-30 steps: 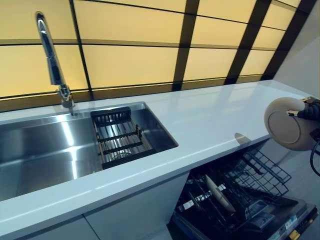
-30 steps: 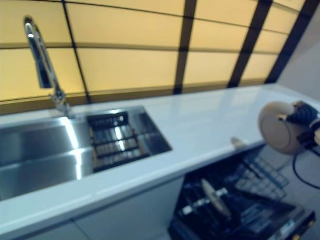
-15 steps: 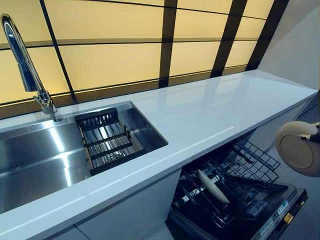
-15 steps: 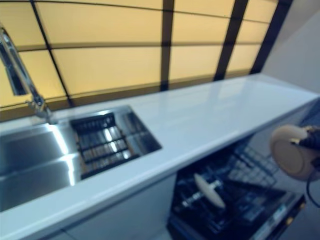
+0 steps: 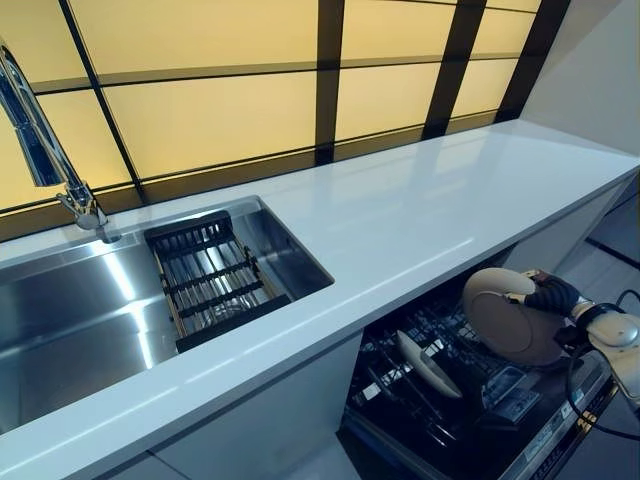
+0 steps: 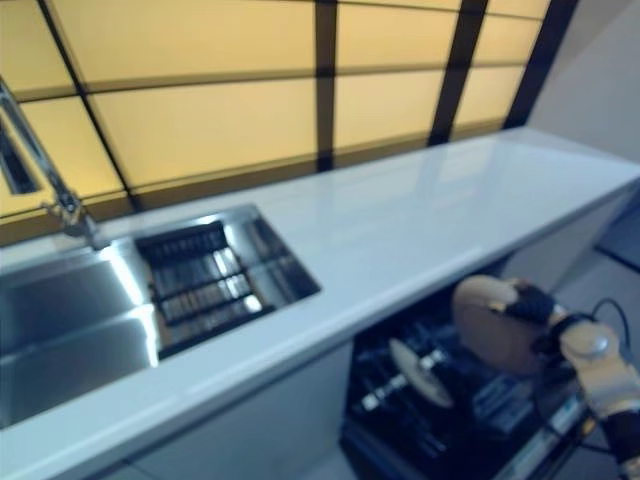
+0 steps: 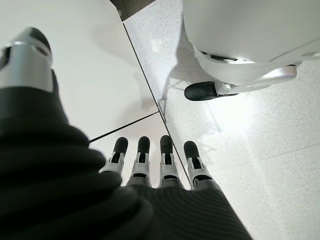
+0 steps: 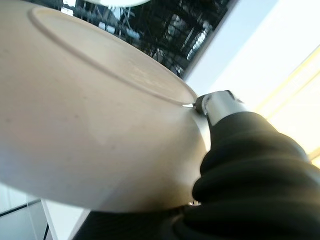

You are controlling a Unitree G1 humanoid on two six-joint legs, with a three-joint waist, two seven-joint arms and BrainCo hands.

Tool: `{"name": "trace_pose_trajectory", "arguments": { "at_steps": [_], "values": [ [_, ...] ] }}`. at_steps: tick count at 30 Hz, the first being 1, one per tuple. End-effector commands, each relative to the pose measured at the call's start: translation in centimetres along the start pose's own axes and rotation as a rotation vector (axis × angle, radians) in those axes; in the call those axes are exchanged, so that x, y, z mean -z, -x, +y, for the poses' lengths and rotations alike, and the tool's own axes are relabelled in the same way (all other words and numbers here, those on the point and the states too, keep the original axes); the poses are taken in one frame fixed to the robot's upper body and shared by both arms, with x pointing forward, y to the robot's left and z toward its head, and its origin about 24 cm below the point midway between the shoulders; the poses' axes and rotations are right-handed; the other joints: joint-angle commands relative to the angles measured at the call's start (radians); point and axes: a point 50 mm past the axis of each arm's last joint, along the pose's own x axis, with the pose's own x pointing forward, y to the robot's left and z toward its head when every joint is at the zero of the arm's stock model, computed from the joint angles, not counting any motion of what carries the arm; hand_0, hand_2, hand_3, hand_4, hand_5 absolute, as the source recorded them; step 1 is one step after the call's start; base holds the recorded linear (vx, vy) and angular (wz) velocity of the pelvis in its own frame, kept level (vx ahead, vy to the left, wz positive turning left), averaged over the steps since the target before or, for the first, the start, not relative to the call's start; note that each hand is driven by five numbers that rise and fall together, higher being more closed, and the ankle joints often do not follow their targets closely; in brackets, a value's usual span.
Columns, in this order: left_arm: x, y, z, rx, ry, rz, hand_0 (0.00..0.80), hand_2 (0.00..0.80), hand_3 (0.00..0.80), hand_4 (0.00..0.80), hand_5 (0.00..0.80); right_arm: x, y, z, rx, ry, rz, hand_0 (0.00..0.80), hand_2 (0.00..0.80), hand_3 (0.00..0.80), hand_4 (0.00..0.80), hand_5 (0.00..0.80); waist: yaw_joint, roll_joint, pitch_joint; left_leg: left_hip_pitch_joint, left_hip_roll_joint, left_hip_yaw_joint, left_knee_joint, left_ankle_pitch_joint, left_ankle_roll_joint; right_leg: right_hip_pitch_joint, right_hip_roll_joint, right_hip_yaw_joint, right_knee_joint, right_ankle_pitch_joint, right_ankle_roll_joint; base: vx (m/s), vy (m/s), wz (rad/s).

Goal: Take plates into dishwasher

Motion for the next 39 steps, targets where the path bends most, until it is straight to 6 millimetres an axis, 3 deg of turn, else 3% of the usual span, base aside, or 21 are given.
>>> {"name": "trace_pose_trajectory", "arguments": {
  "at_steps": [1,5,23,39],
  "values": [
    [-2.1,-0.4,0.7,-0.021,-0.015,-0.048,0.0,0.0,0.0,0.0,0.0,-2.4,-0.8,0.7,-0.005,0.075,-0.073,0.8,0.8,0.8,0.8,0.8,0.014,-0.04,-0.008,-0.002,-0.026,-0.033,-0.001,-0.016,0.037,0.016,-0.042,-0.027,0.026,0.004,0.044,0.0,0.0,0.0],
    [-2.4,-0.3,0.4,-0.016,-0.002,-0.067,0.0,0.0,0.0,0.0,0.0,-2.4,-1.2,2.1,-0.034,0.134,-0.056,0.8,0.8,0.8,0.8,0.8,0.019,-0.03,0.001,-0.01,-0.027,-0.039,-0.001,-0.011,0.036,0.011,-0.045,-0.029,0.027,0.006,0.043,0.0,0.0,0.0],
    [-4.1,-0.3,-0.3,0.009,0.111,-0.142,0.0,0.0,0.0,0.0,0.0,-2.6,-2.0,4.3,0.048,0.421,-0.053,0.8,0.8,0.8,0.8,0.8,0.036,0.006,0.032,-0.041,-0.034,-0.063,-0.001,0.0,0.032,-0.011,-0.054,-0.033,0.033,0.005,0.041,-0.011,-0.002,0.01],
    [-5.1,-0.4,-1.7,0.041,0.136,-0.168,0.0,0.0,0.0,0.0,0.0,-2.5,-3.7,8.7,0.003,0.313,0.001,0.8,0.8,0.8,0.8,0.8,0.06,0.041,0.05,-0.067,-0.05,-0.086,-0.001,0.006,0.03,-0.026,-0.067,-0.042,0.034,0.005,0.035,-0.024,0.008,0.04]
  ]
}}
